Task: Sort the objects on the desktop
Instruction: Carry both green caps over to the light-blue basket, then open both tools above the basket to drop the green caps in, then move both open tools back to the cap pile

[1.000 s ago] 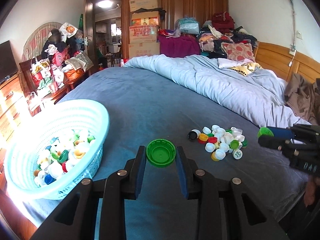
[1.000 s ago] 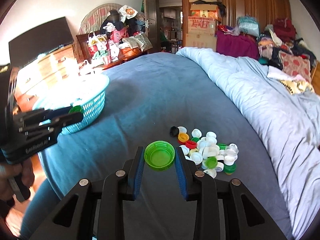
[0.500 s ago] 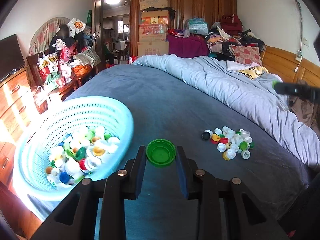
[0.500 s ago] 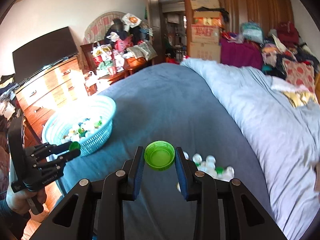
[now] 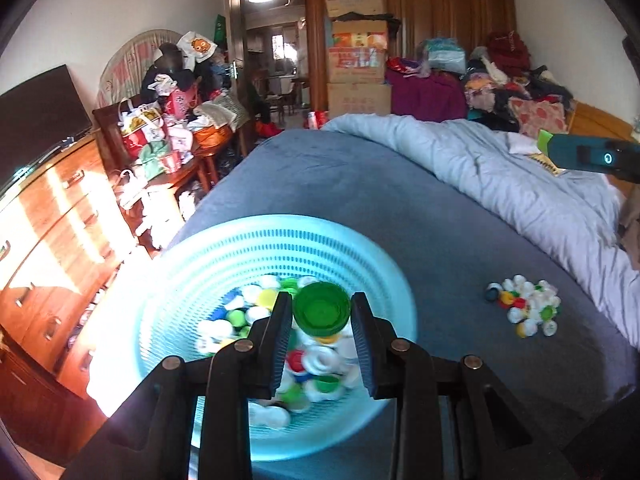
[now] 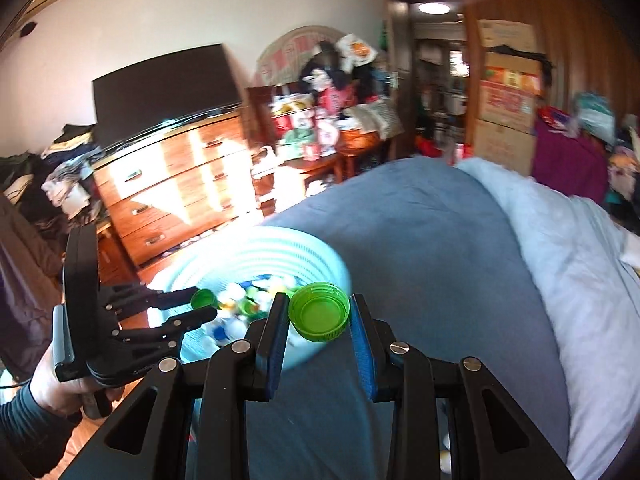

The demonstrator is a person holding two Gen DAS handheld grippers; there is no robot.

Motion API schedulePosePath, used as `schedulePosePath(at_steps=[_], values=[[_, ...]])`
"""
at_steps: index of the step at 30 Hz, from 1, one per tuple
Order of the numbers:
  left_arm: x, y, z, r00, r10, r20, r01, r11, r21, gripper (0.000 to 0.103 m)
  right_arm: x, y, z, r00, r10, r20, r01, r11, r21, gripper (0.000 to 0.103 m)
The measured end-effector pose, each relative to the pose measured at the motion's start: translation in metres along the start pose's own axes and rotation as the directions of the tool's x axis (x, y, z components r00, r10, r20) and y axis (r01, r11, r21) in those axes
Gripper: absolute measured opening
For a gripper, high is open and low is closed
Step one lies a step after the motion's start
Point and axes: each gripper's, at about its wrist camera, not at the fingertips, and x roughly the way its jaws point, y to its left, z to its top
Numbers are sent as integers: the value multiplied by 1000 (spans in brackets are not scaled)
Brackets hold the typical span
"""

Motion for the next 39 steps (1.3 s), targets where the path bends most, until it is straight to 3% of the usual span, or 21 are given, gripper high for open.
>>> schedulePosePath(at_steps=[7,13,20,21,22,24,25,30,33,35,39], values=[[31,39,18,997,34,-65,-34,999,-6,31,76,38,37,994,102,-35,-104,994,-42,33],[55,49,19,992,66,-111,-69,997,-24,31,124,53,34,983,170,-63,-173,984,-41,33],[81,45,31,984,105,-147,-108,994,-11,31,161,40,33,975,193,-110,-198,980,-34,33],[87,44,34,982,107,-153,-109,994,-4,32,166,38,32,974,193,-118,-198,980,-33,33],[90,41,36,981,115,-158,-116,993,4,42,169,35,31,974,193,-122,-198,980,-31,34],[91,39,40,979,139,-152,-139,990,10,49,174,24,30,965,220,-141,-224,975,-10,43],[91,36,42,979,139,-151,-139,990,10,49,174,20,30,965,225,-137,-228,974,-2,54],[86,7,60,980,156,-128,-149,987,60,49,138,-16,30,968,249,-36,-247,967,57,57],[75,-34,68,990,121,-78,-110,986,129,50,90,-50,20,971,235,51,-237,970,49,66],[71,-68,68,997,55,-53,-45,986,163,58,51,-88,2,978,170,118,-179,981,77,81],[112,-162,60,989,-82,-125,108,969,220,59,-6,-188,-56,983,-29,184,-31,949,315,83]])
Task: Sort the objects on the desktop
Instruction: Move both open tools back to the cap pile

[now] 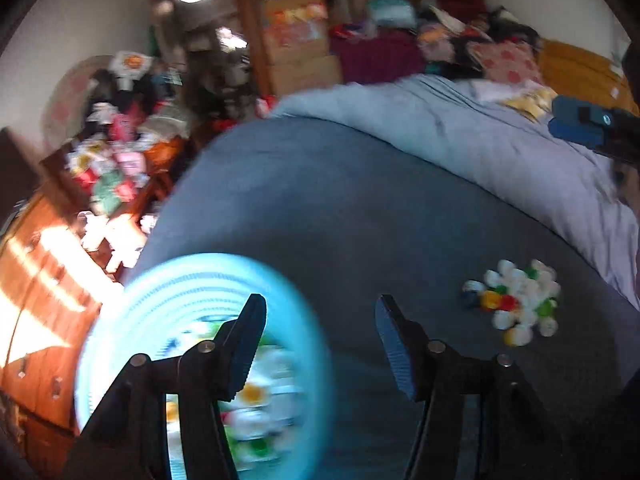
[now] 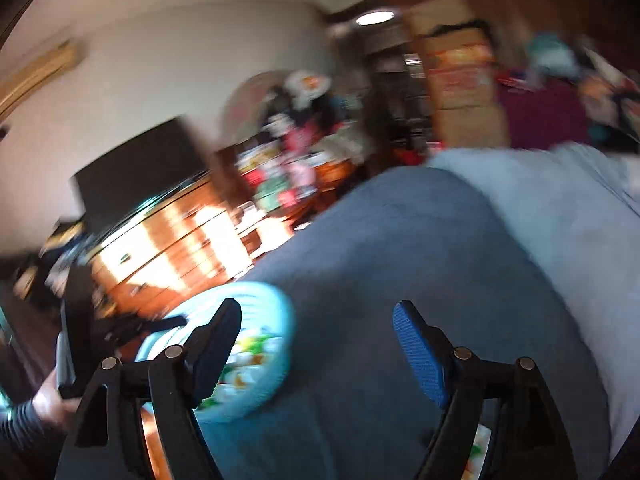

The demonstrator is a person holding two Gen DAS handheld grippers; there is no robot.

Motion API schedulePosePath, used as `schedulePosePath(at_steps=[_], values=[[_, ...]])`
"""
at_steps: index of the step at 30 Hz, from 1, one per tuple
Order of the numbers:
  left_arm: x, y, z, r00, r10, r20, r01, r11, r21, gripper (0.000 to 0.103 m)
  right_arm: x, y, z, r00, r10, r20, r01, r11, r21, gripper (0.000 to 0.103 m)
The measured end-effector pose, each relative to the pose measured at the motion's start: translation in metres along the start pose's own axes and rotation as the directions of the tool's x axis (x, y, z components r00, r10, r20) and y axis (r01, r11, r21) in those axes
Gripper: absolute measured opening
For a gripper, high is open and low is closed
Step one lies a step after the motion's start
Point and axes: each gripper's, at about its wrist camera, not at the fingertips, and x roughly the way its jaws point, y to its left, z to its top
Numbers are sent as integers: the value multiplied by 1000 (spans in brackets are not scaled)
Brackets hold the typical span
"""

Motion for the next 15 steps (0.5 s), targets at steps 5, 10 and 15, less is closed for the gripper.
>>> schedulePosePath(at_steps=[5,10,15], values=[[91,-119,26,979,-162,-123,168,985,37,59,-61,-150,-53,955,-298,11,281,911,302,81],[176,-236,44,953,-188,-236,229,961,156,59,-92,-218,-77,933,-359,7,312,819,481,81],[228,-313,48,948,-141,-287,226,930,290,59,-90,-203,-67,949,-314,29,265,843,469,81]])
